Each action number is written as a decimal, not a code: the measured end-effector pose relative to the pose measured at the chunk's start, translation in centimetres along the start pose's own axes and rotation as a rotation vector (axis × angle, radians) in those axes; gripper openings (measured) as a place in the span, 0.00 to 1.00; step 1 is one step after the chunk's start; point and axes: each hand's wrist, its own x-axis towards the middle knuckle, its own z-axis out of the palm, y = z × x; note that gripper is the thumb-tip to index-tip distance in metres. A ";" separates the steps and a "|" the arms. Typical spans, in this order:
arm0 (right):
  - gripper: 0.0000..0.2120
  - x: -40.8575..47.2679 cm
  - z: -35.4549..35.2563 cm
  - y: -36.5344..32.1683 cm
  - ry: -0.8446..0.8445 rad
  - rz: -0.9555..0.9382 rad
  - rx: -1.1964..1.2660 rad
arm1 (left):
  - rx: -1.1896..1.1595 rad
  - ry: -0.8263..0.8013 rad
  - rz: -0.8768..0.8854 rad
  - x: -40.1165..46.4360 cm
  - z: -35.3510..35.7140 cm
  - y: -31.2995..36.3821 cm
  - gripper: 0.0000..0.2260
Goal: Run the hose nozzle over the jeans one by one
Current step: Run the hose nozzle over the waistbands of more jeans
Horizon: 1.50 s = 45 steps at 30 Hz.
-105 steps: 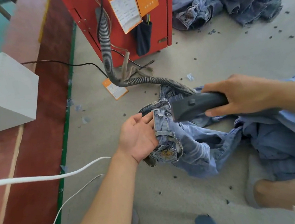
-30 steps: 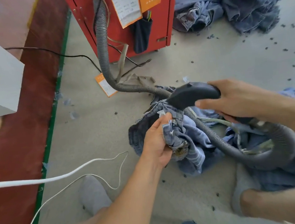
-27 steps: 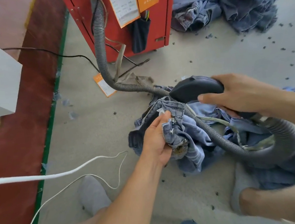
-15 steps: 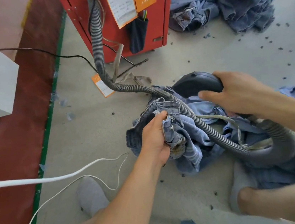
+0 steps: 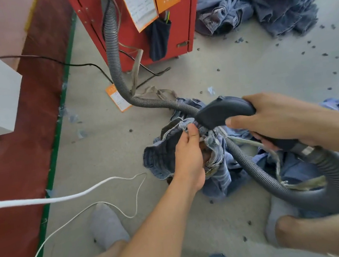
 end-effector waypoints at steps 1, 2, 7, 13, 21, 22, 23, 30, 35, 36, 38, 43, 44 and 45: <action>0.09 0.4 0.0 -0.1 0.045 0.002 -0.016 | -0.007 -0.015 -0.013 -0.1 0.0 -0.1 0.16; 0.09 0.6 -0.1 0.2 0.082 0.011 -0.015 | -0.009 -0.025 -0.019 -0.2 0.1 -0.1 0.16; 0.08 -1.6 -0.7 0.9 -0.019 0.011 -0.063 | -0.031 -0.017 0.004 0.2 0.1 1.1 0.22; 0.09 0.5 -0.5 0.4 0.102 0.027 -0.032 | -0.035 -0.063 -0.027 -0.5 0.3 0.0 0.23; 0.08 -0.1 0.1 0.5 0.024 -0.016 -0.085 | 0.005 -0.069 -0.023 -0.2 0.0 0.5 0.23; 0.08 0.6 0.1 0.5 0.081 -0.015 -0.096 | 0.020 -0.073 -0.025 -0.2 0.0 0.2 0.22; 0.09 1.0 -0.2 0.5 0.123 -0.006 -0.108 | 0.043 -0.079 -0.023 -0.3 -0.1 0.1 0.20; 0.07 -0.9 -1.0 0.5 -0.035 -0.027 -0.077 | 0.176 -0.048 0.072 -0.1 -0.2 0.4 0.14; 0.09 1.2 -1.6 0.5 0.166 -0.003 -0.002 | 0.368 -0.068 0.203 -0.7 -0.9 -0.4 0.11; 0.10 1.0 -2.2 1.0 0.184 -0.002 0.021 | 0.353 -0.078 0.201 -0.7 -0.9 -0.3 0.10; 0.11 0.3 -3.3 1.6 0.188 -0.032 0.009 | 0.269 -0.103 0.164 -1.0 -0.9 0.7 0.14; 0.07 -1.1 -3.8 2.1 0.094 -0.093 -0.004 | 0.092 0.024 -0.005 -0.4 -0.4 2.2 0.10; 0.07 -1.2 -3.7 1.9 0.066 -0.102 -0.021 | 0.092 0.024 0.006 -0.4 -0.4 2.2 0.07; 0.06 -1.2 -3.6 1.7 0.043 -0.106 -0.031 | 0.092 0.008 0.007 -0.4 -0.4 2.0 0.07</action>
